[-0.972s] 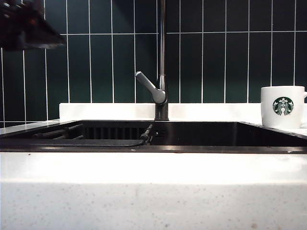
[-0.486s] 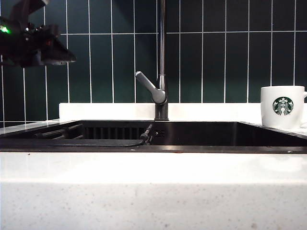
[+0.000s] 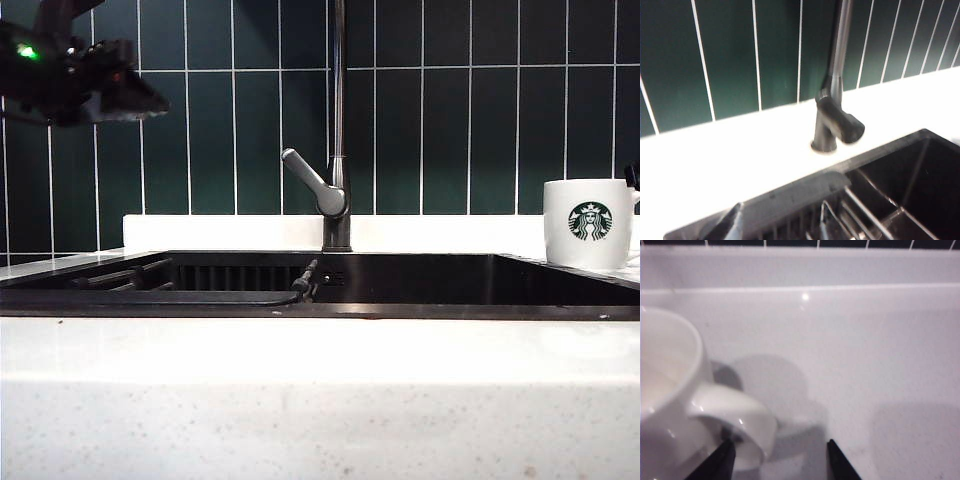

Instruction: Pick up the mug next to the sink, go to the faucet to get some water, pour the water into the sink, and finally put the mug back to its place.

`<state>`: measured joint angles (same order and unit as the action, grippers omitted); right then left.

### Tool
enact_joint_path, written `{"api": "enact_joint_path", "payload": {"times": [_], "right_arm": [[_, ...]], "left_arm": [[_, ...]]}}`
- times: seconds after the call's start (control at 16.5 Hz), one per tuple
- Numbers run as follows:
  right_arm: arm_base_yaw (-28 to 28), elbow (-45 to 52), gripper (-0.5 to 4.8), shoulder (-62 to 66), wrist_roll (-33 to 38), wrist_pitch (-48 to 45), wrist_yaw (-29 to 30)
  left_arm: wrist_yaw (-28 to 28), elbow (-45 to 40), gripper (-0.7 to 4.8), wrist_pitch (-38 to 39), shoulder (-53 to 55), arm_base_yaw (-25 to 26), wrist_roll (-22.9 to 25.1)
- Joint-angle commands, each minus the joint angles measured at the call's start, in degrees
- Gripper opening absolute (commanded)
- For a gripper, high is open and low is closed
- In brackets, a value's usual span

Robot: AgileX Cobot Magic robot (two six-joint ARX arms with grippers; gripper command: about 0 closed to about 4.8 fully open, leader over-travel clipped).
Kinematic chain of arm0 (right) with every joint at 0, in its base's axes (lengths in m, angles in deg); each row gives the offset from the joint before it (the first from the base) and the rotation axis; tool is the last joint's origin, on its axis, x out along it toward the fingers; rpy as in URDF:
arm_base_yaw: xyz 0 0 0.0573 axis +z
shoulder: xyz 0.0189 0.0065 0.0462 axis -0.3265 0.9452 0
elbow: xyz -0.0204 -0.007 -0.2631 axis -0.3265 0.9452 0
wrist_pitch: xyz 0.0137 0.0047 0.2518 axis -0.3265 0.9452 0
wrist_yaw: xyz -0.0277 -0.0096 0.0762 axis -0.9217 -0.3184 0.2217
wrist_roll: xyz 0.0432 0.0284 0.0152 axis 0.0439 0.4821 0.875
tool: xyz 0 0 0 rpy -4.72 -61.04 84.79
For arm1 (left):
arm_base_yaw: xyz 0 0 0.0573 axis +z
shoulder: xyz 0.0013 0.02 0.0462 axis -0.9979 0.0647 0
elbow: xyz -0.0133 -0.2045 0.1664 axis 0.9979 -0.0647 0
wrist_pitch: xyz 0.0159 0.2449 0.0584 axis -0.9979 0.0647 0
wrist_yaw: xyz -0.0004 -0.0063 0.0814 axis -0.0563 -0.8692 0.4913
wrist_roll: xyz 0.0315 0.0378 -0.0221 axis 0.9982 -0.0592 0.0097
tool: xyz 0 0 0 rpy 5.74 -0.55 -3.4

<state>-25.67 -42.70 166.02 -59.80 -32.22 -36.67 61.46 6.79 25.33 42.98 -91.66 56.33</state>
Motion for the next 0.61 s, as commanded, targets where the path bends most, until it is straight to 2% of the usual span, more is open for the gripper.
{"api": "enact_joint_path", "payload": {"times": [0.06, 0.24, 0.61], "right_arm": [[-0.02, -0.35, 2.48, 1.62, -0.11, -2.82, 1.6], [-0.04, -0.44, 2.48, 3.69, -0.22, -5.57, 1.57], [-0.76, -2.23, 2.48, 7.76, -2.99, -9.11, 1.6]], "left_arm": [[-1.14, 4.02, 1.92, 1.44, 2.89, -0.17, -0.5], [-1.7, 6.67, 1.92, 1.73, 5.7, -1.16, -0.87], [-1.7, 6.69, 1.92, 2.56, 7.89, -1.46, -0.83]]}}
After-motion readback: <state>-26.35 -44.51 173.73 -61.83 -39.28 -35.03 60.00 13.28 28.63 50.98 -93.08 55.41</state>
